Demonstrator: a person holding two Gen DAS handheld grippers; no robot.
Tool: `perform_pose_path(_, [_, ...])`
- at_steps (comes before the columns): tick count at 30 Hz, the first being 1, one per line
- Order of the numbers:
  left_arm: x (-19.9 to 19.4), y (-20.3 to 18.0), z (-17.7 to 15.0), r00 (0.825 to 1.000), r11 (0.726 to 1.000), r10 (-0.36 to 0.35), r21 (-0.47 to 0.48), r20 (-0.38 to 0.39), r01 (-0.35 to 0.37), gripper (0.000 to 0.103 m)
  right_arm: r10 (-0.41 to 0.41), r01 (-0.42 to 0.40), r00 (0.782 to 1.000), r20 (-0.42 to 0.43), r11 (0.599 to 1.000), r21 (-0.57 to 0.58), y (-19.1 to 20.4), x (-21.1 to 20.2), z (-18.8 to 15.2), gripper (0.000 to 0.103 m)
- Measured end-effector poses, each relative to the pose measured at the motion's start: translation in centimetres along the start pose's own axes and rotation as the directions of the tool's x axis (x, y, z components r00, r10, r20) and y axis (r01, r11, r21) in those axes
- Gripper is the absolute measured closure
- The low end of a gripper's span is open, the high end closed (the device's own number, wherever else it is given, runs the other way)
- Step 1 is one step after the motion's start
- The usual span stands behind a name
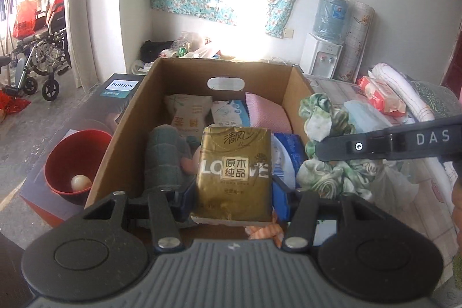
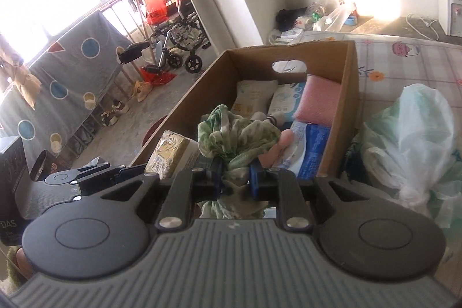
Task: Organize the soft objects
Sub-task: 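Carry the tissue pack and scrunchie into the box and release both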
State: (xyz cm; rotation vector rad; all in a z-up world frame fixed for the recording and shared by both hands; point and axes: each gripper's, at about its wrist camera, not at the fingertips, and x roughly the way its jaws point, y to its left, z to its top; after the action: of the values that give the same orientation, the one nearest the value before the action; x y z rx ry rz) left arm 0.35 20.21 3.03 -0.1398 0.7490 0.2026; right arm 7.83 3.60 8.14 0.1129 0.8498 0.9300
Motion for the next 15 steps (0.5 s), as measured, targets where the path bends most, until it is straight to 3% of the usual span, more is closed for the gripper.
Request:
perform_pose_path(3, [1.0, 1.7, -0.4, 0.998, 0.999, 0.049, -0.005, -0.051, -0.050, 0.049, 0.062, -0.061, 0.992, -0.110, 0.998, 0.007, 2.1, 3.9, 0.2, 0.086])
perform_pose_path(6, [1.7, 2.8, -0.8, 0.995, 0.998, 0.055, -0.024, -0.081, -0.057, 0.049, 0.090, -0.091, 0.977, -0.195, 0.996, 0.004, 3.7, 6.9, -0.2, 0.086])
perform_pose_path(9, [2.5, 3.7, -1.2, 0.991, 0.996, 0.088, -0.019, -0.104, -0.091, 0.048, 0.086, -0.091, 0.964, -0.250, 0.996, -0.007, 4.8, 8.9, -0.4, 0.084])
perform_pose_path(15, [3.0, 4.7, -1.7, 0.987, 0.996, 0.073, -0.047, -0.146, -0.080, 0.046, 0.045, -0.055, 0.948, -0.316, 0.998, -0.023, 4.1, 10.4, -1.0, 0.077])
